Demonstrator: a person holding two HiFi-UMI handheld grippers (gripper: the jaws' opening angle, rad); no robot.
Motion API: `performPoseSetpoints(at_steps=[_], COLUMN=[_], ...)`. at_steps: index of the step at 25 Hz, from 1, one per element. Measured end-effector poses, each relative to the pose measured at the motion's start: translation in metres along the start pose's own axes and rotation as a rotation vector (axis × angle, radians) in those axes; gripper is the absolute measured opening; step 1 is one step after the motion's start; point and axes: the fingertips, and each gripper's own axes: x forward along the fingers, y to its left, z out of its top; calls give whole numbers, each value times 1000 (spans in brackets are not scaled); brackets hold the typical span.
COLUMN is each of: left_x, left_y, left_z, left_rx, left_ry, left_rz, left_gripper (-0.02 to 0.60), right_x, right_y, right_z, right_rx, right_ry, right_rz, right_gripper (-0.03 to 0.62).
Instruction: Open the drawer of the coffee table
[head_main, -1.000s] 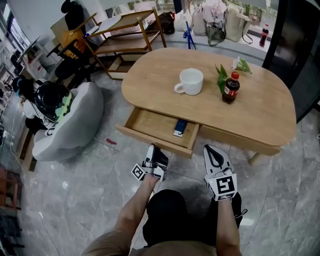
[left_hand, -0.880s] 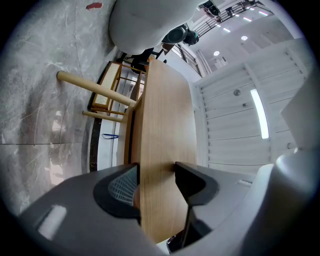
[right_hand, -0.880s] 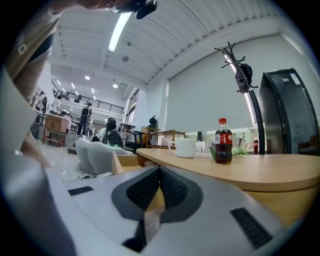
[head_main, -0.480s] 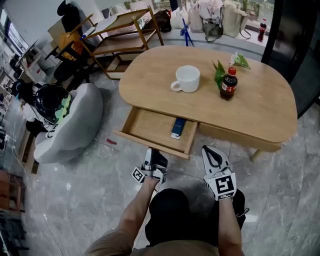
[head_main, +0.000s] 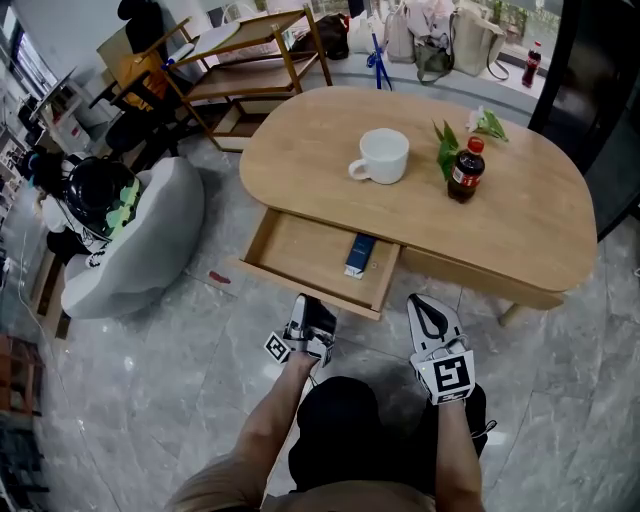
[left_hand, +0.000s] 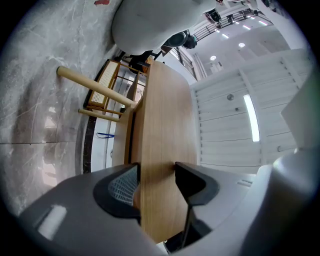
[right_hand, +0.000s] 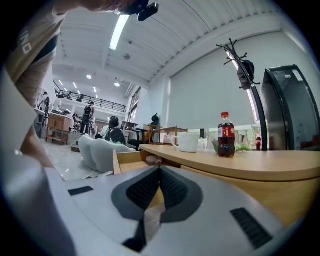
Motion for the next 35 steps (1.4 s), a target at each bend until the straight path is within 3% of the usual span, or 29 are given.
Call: performPoseSetpoints(at_steps=[8,17,22,28,31,34,35], left_x=[-28,-47,-45,-42,-44,-37,-31], left_y=[13,-5,-25,-49,-59,-82,-91], left_z=[6,17,22,13,14,24,26], left_rx=[66,102,167,412,578,791,866], left_ry=[4,40,72,281,382,404,414], left_rz=[125,146,162,279,382,513,536], left_gripper=[225,225,225,215,153,6,6], right_x=[1,2,8,10,9,7,7], right_y=[-1,0,8,7,6,6,3], right_z=[-8,-8,-7,-2,-2,4,7], right_rx=[13,20,38,39,47,37,37], right_ry=[29,38,35,29,31,25,22], right_rz=[-4,0,19,20,13,3,-5], right_gripper=[5,5,5,5,5,5,5])
